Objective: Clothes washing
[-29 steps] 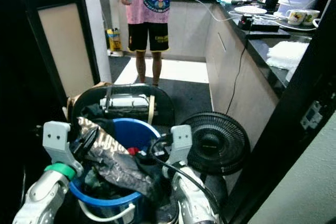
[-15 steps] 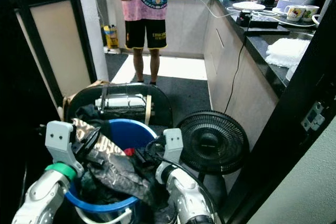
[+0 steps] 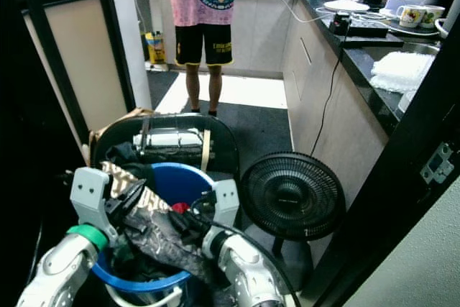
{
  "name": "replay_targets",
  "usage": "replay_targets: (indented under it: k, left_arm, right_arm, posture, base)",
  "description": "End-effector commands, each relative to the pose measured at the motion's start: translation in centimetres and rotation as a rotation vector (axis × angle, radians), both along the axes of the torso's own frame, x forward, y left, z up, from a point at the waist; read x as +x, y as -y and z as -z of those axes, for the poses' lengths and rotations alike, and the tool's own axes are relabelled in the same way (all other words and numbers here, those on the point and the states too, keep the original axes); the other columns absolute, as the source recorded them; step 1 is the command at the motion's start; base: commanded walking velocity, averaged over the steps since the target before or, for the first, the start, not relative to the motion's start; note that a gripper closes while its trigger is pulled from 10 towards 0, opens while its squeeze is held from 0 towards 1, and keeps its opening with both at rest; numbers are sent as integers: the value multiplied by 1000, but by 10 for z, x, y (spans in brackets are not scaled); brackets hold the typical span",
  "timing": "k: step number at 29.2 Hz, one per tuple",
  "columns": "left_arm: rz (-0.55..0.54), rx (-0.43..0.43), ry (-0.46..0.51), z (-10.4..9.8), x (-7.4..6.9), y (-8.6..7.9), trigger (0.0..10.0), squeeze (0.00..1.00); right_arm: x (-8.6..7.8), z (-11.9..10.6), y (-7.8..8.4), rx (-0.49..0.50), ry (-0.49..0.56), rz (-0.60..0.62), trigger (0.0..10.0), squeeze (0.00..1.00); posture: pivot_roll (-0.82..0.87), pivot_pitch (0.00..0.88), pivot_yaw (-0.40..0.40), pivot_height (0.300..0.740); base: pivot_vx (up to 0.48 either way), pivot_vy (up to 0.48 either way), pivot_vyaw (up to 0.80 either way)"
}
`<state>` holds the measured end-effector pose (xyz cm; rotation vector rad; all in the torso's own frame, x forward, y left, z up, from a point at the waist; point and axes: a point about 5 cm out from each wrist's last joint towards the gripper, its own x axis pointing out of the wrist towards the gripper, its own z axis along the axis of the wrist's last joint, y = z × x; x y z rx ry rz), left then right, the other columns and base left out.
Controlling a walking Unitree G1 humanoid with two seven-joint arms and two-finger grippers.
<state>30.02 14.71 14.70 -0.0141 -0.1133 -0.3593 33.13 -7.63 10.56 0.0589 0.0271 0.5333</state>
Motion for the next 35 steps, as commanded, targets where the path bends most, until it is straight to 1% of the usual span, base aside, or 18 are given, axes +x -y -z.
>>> replay_targets:
  k: [1,2,3,4,7,9,13,15,17,18,19,20,21,24,28,31,34,35]
  left_arm:
    - [23,22,-12,1,-2,2,10000,0]
    - [23,22,-12,1,-2,2,10000,0]
    - [28,23,-13,0,-1,2,10000,0]
    - [28,23,-13,0,-1,2,10000,0]
    - [38,26,-13,0,-1,3,10000,0]
    - [50,33,-13,-1,-1,4,10000,0]
    - [56,43,-8,-2,-1,5,10000,0]
    - [58,43,-7,-3,0,6,10000,0]
    - [61,44,-10,-3,0,6,10000,0]
    - [61,44,-10,-3,0,6,10000,0]
    - [70,50,-13,-3,-1,6,10000,0]
    - [70,50,-13,-3,-1,6,10000,0]
    - [81,58,-17,-3,-2,7,10000,0]
    - [108,91,-23,-3,-6,6,10000,0]
    - [113,102,-25,-3,-7,5,10000,0]
    - [133,125,-31,-2,-10,5,10000,0]
    - [139,130,-33,-2,-10,5,10000,0]
    - [145,135,-35,-2,-11,5,10000,0]
  right_arm:
    - [-1,0,-1,-194,71,-32,10000,0]
    - [-1,0,-1,-194,71,-32,10000,0]
    - [-1,1,0,-234,71,-45,10000,0]
    - [-1,1,0,-234,71,-45,10000,0]
    - [-1,2,0,-277,69,-68,10000,0]
    - [-3,3,-2,-313,92,-106,10000,0]
    - [-1,0,-7,-330,122,-128,10000,0]
    - [2,-3,-13,-321,131,-147,10000,0]
    - [10,-10,-22,-268,109,-156,10000,0]
    - [10,-10,-22,-268,109,-156,10000,0]
    - [13,-12,-26,-256,92,-164,10000,0]
    - [13,-12,-26,-256,92,-164,10000,0]
    - [15,-12,-31,-257,71,-179,10000,0]
    - [15,-5,-42,-338,31,-237,10000,0]
    - [13,-1,-46,-374,18,-269,10000,0]
    - [9,9,-51,-408,-45,-317,10000,0]
    - [9,12,-52,-418,-60,-327,10000,0]
    - [7,16,-54,-427,-94,-347,10000,0]
  posture:
    - [22,28,73,740]
    - [22,28,73,740]
    - [22,28,73,740]
    - [22,28,73,740]
    - [23,27,75,740]
    - [24,27,75,740]
    - [21,31,81,740]
    - [19,36,83,740]
    - [23,52,87,740]
    - [23,52,87,740]
    - [33,70,92,740]
    - [33,70,92,740]
    - [36,73,93,740]
    - [52,90,96,740]
    - [61,99,100,740]
    - [63,101,102,740]
    - [63,101,102,740]
    - [64,99,101,740]
  base:
    - [0,0,0]
    - [0,0,0]
    - [0,0,0]
    - [0,0,0]
    - [0,0,0]
    - [0,0,0]
    - [0,0,0]
    - [0,0,0]
    - [0,0,0]
    - [0,0,0]
    - [0,0,0]
    - [0,0,0]
    - [0,0,0]
    - [0,0,0]
    - [0,0,0]
    - [0,0,0]
    - [0,0,0]
    - [0,0,0]
